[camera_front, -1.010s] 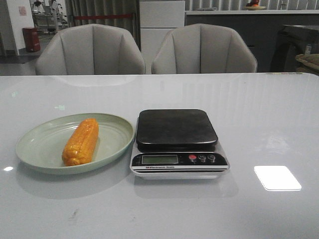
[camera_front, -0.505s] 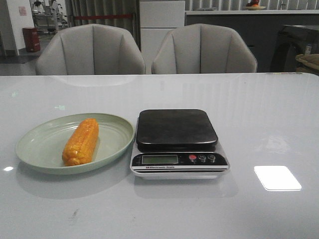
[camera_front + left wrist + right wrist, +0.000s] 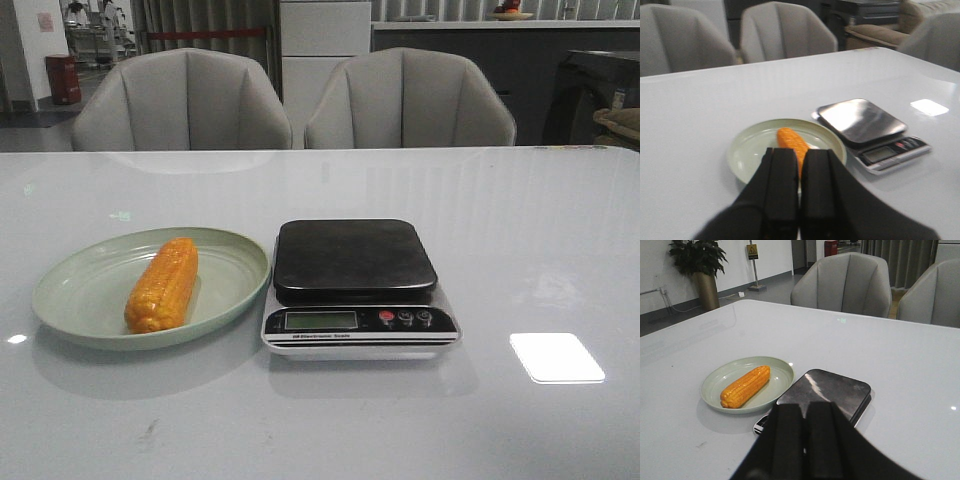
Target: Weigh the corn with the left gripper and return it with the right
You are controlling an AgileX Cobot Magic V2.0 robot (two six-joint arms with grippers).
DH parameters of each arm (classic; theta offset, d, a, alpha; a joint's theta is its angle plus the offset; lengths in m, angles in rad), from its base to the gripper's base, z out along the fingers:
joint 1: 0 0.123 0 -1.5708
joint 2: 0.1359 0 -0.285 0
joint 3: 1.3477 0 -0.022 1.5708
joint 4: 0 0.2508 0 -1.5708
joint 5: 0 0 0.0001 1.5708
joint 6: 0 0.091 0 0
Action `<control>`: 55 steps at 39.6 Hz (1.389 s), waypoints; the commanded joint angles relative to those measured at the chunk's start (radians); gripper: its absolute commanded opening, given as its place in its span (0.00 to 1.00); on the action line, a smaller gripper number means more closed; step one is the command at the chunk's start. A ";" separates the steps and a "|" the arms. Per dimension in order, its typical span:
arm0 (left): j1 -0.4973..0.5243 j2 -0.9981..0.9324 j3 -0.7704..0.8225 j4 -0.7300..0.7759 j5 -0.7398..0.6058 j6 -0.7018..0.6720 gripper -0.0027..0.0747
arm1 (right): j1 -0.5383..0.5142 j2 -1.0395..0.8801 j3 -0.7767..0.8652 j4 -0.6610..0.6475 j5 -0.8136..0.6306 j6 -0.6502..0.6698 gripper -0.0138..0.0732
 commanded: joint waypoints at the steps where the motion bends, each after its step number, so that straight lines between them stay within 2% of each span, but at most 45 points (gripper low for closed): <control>1: 0.130 0.010 0.023 0.005 -0.174 0.001 0.18 | -0.004 0.004 -0.028 -0.010 -0.076 -0.013 0.33; 7: 0.315 -0.005 0.103 -0.003 -0.266 0.001 0.18 | -0.004 0.004 -0.028 -0.010 -0.076 -0.013 0.33; 15: 0.438 -0.040 0.185 -0.078 -0.325 0.001 0.18 | -0.004 0.004 -0.028 -0.010 -0.076 -0.013 0.33; 55: 0.448 -0.040 0.183 -0.078 -0.334 0.001 0.18 | -0.004 0.004 -0.028 -0.010 -0.075 -0.013 0.33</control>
